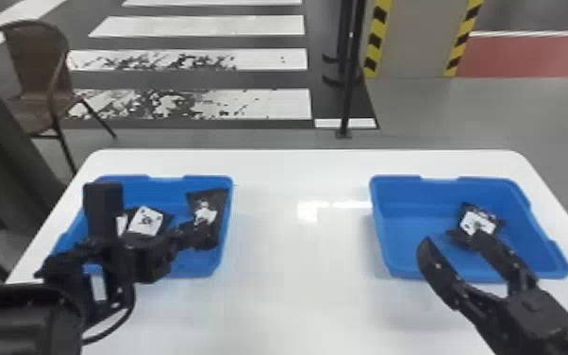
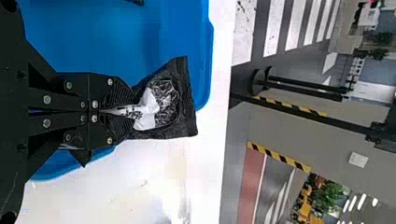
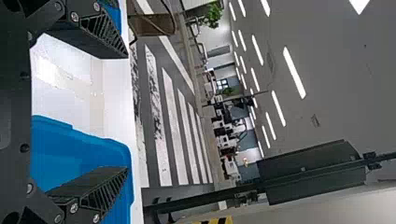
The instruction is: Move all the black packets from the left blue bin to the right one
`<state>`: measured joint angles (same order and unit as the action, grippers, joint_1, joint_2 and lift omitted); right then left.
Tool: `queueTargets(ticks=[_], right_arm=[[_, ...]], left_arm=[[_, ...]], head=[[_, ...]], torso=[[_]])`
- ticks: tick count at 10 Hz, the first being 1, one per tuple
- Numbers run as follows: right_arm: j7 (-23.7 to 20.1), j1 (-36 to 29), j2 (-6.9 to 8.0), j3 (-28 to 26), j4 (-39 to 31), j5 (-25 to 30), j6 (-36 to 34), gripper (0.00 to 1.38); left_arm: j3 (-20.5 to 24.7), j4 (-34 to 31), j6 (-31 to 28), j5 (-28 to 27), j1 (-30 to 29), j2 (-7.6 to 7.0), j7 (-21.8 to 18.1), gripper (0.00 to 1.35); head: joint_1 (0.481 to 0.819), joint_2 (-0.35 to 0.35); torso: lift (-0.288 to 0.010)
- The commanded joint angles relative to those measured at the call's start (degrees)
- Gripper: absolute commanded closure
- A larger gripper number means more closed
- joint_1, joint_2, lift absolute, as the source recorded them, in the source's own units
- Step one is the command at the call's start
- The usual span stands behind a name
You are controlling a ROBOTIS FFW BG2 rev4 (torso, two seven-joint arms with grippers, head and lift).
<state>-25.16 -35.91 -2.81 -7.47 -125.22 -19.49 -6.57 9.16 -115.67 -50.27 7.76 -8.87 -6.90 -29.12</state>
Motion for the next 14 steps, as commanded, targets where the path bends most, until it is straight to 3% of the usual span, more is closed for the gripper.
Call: queueTargets(ticks=[1,3,5,8,12,13,14], right_arm=[[-1.7,1.3,0.00,0.3,0.1,-0.7,-2.1,0.19],[-3.4,4.0,-0.35,1.8,1.7,-2.8,-3.7,0.19],[-3.8,6.9,-1.76,5.5,3.2,-6.2,-4.3,0.20],[-3.8,11.9,-1.93,7.8,7.6,-8.7,-4.7,0.20],[-3.8,14.7,-1.93,9.0,9.8,-9.4,-5.0,0.20],[-3.8,15.9,-1.93,9.6,11.8,-10.4,-6.2,0.35],[-3.8,16.8,-2.11,10.1,13.2,-11.4,-7.6,0.71]], left_arm=[[-0.2,-7.4,-0.4,2.2,-4.5,0.05,-0.6,1.15],[-4.2,-11.5,-0.2,6.3,-6.5,0.13,-1.0,1.15],[-9.2,-11.8,0.2,9.1,-6.5,-0.04,-1.1,1.15],[-15.4,-11.8,0.2,11.7,-4.1,-0.39,-1.1,1.15],[-17.8,-11.8,0.2,13.4,-3.4,-0.57,-1.0,1.15],[-18.6,-11.8,0.2,13.7,-2.9,-0.75,-1.0,1.15],[-19.7,-11.8,0.2,14.3,-2.4,-1.10,-1.0,1.15]], head=[[0.695,0.031],[0.695,0.015],[0.695,-0.036],[0.695,-0.083],[0.695,-0.129],[0.695,-0.132],[0.695,-0.131]], torso=[[-0.140],[-0.140],[-0.140],[-0.140],[-0.140],[-0.140],[-0.140]])
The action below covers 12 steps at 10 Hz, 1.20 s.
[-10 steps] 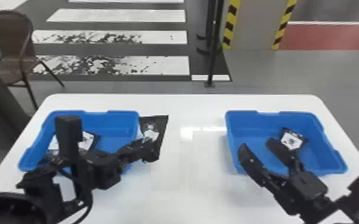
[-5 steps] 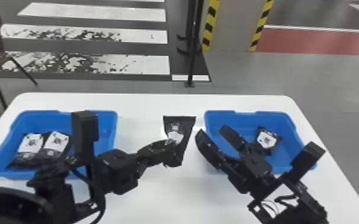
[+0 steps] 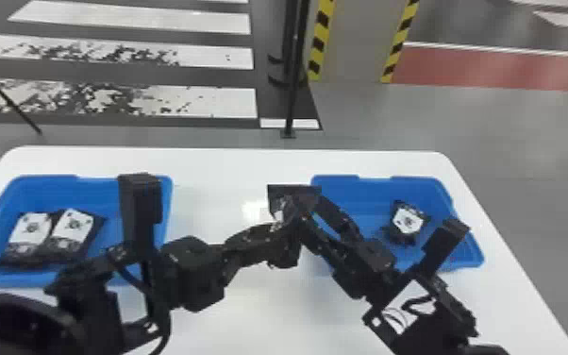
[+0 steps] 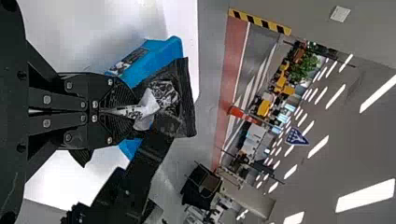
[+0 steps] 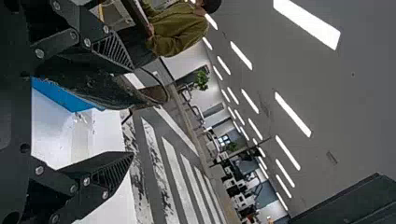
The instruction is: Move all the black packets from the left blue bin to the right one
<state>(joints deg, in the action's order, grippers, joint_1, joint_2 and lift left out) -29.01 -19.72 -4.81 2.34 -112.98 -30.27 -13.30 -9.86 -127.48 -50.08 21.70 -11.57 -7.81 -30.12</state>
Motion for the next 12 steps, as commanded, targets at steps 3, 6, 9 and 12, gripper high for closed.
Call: queueTargets(ticks=[3,6,9,12], right_arm=[[0.4,1.9,-0.11,0.2,1.8,-1.1,-1.3,1.28],[0.3,1.4,-0.02,0.1,2.4,-1.9,-1.3,1.28],[0.4,1.2,0.07,-5.1,1.4,-1.3,-0.8,1.28],[1.6,6.5,-0.55,-8.0,6.0,2.7,-0.5,1.28]], left_arm=[[-1.0,0.1,-0.1,1.0,0.8,-0.01,0.2,1.15],[3.7,0.4,-0.1,2.2,-1.2,1.39,0.9,0.57],[10.5,-0.8,2.6,4.5,-5.4,1.66,0.9,0.12],[16.7,-6.6,4.4,6.2,-10.1,1.39,1.4,0.15]], head=[[0.695,-0.136],[0.695,-0.133],[0.695,-0.091],[0.695,-0.088]], torso=[[-0.140],[-0.140],[-0.140],[-0.140]])
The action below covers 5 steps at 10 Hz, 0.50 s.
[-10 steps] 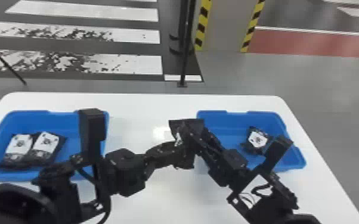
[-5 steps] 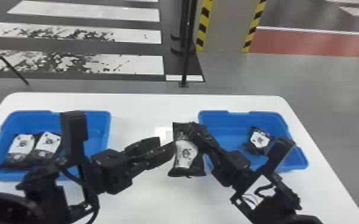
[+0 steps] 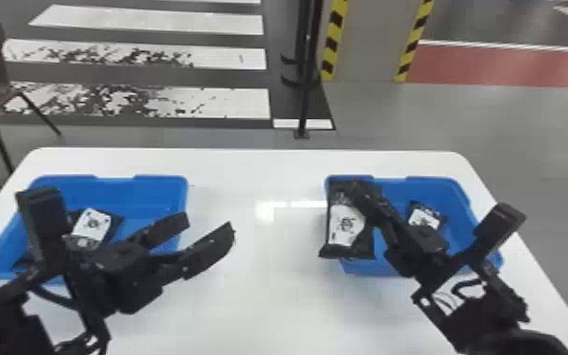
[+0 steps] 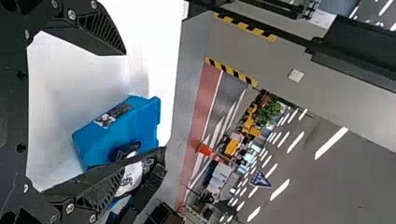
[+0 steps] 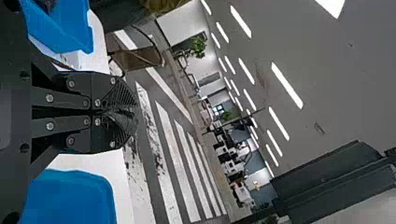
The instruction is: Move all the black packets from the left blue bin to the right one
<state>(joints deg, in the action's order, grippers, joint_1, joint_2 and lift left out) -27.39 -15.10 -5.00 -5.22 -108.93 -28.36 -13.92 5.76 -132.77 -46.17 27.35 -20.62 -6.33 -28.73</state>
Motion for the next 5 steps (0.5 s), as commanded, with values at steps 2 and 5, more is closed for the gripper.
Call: queueTargets(ticks=[2,5], right_arm=[[1.2,4.3,-0.54,-1.2,4.9,2.3,2.7,1.28],[2.1,7.6,-0.54,-7.7,17.2,10.6,10.1,1.19]], left_arm=[[1.4,-5.2,1.0,2.8,-4.4,-1.41,0.0,0.15],[3.2,-5.8,-0.1,3.0,-6.7,-0.53,0.7,0.15]], head=[[0.695,-0.086],[0.695,-0.148]], torso=[[-0.140],[-0.140]])
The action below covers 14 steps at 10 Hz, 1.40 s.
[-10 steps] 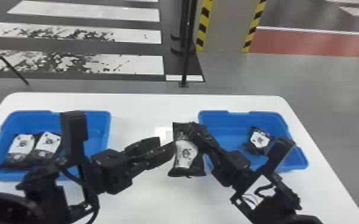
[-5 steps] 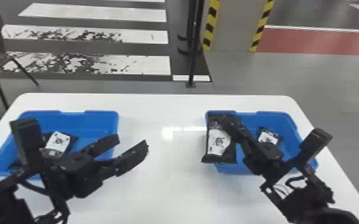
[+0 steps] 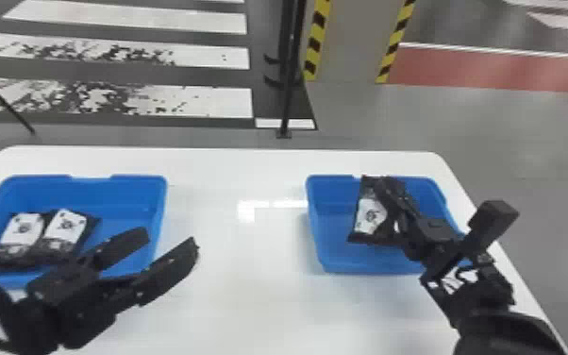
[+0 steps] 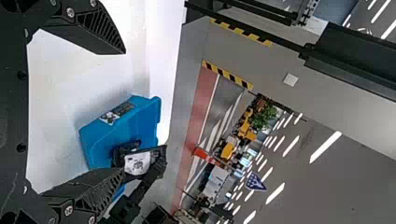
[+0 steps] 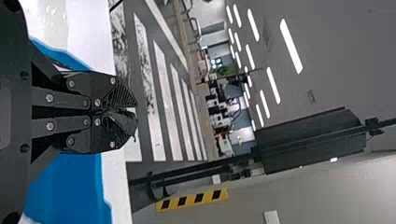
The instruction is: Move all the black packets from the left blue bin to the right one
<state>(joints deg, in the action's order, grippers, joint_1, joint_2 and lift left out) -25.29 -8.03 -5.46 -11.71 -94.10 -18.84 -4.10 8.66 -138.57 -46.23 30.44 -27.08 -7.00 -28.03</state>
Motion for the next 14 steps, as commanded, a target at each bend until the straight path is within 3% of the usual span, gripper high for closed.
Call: queueTargets(ticks=[1,2,3,5,7,9,11,14], right_arm=[[0.2,0.0,0.01,-2.6,3.5,1.2,0.9,0.67],[0.9,-1.5,0.37,-2.7,2.6,1.2,4.1,0.14],[1.6,-5.3,0.89,-3.1,-2.3,1.2,4.8,0.03],[5.5,-18.0,3.53,-3.1,-20.2,6.0,4.8,0.20],[5.6,-26.1,5.51,-1.3,-28.6,4.2,4.8,0.22],[6.0,-32.3,5.51,-0.1,-35.2,3.5,4.8,0.22],[6.0,-36.4,5.20,0.5,-41.1,3.5,4.8,0.22],[6.0,-36.5,5.11,1.0,-40.4,4.2,4.8,0.22]], left_arm=[[0.1,0.0,1.1,-0.3,-0.5,0.15,0.0,0.15],[0.6,-0.2,2.6,-0.7,-0.9,0.23,0.0,0.15],[1.3,-0.3,3.3,-1.3,-1.3,0.15,0.0,0.15],[4.3,-0.4,3.2,-2.9,-1.5,0.15,0.0,0.15],[8.3,-0.4,-0.5,-5.3,-0.9,-0.12,0.0,0.15],[11.8,-0.2,-4.4,-9.6,-0.3,0.23,0.0,0.15],[12.9,3.1,-8.0,-13.0,2.8,-0.64,-0.4,0.14],[15.0,11.2,-7.8,-18.0,11.2,-0.29,-0.2,0.14]], head=[[0.695,-0.184],[0.695,-0.212],[0.695,-0.224],[0.695,-0.220],[0.695,-0.173],[0.695,-0.085],[0.695,-0.019],[0.695,0.082]], torso=[[-0.140],[-0.140],[-0.140],[-0.140],[-0.140],[-0.140],[-0.140],[-0.140]])
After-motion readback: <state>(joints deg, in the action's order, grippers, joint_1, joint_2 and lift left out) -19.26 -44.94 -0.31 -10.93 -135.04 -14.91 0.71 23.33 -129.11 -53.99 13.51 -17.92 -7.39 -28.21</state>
